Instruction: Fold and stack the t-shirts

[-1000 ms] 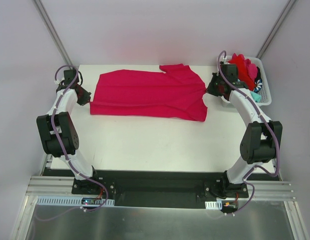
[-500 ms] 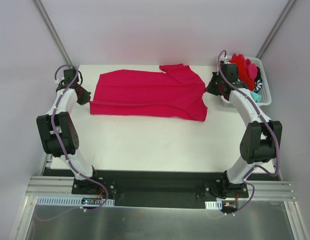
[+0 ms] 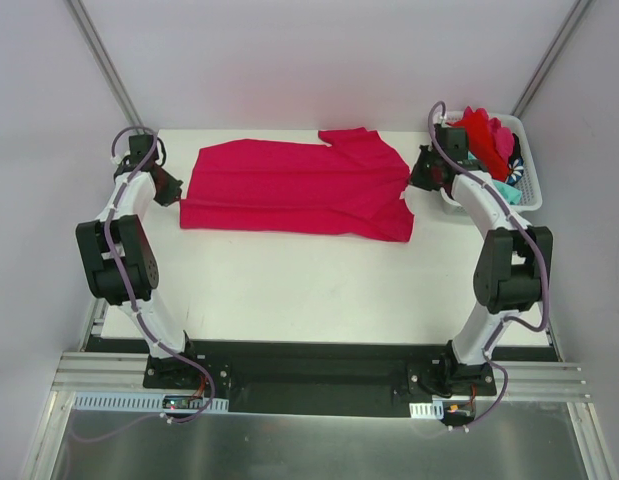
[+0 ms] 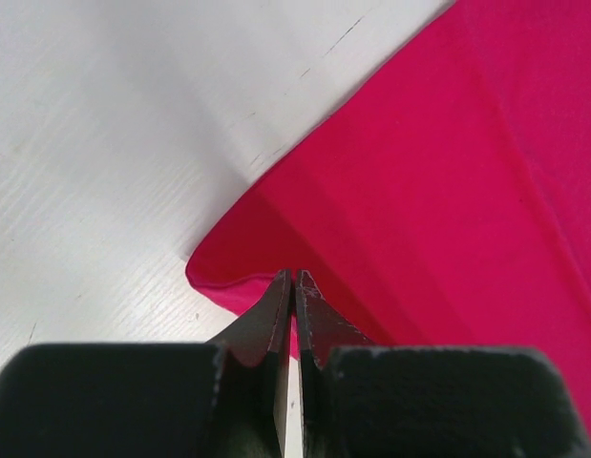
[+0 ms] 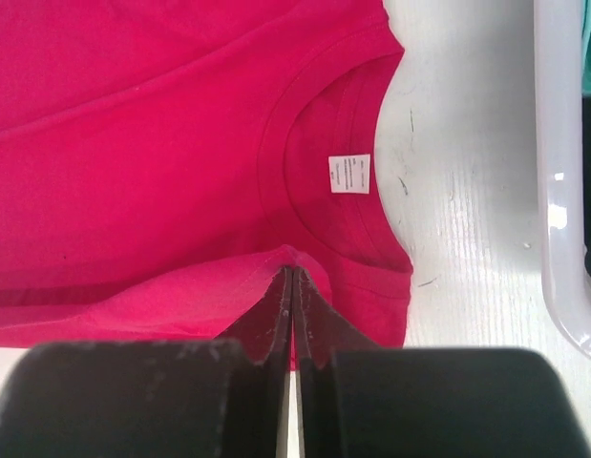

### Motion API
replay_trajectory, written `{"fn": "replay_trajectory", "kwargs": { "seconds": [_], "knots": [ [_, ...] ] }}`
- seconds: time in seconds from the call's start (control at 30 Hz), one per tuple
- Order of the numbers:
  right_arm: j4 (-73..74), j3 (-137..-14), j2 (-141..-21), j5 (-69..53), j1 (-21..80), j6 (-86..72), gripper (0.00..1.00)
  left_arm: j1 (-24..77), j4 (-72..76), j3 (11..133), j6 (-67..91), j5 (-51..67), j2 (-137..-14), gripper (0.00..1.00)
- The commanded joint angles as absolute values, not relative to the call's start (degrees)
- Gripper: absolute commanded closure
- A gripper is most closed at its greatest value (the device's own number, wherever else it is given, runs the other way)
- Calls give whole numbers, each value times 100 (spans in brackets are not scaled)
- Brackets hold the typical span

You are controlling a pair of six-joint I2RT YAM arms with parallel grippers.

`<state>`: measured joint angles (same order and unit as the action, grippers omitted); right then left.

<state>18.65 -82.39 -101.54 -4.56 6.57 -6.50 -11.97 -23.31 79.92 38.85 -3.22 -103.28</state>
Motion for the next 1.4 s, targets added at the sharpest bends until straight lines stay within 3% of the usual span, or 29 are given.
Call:
{"fn": "replay_trajectory", "kwargs": {
  "seconds": [0.0, 1.37],
  "knots": [
    [1661, -8692, -10405, -457, 598, -563, 100, -1169, -2399, 8332, 3885, -325, -10459, 100],
    [1933, -9597, -11346, -686, 510, -193, 99, -932, -2391, 8745, 3691, -431, -11092, 100]
  ]
}}
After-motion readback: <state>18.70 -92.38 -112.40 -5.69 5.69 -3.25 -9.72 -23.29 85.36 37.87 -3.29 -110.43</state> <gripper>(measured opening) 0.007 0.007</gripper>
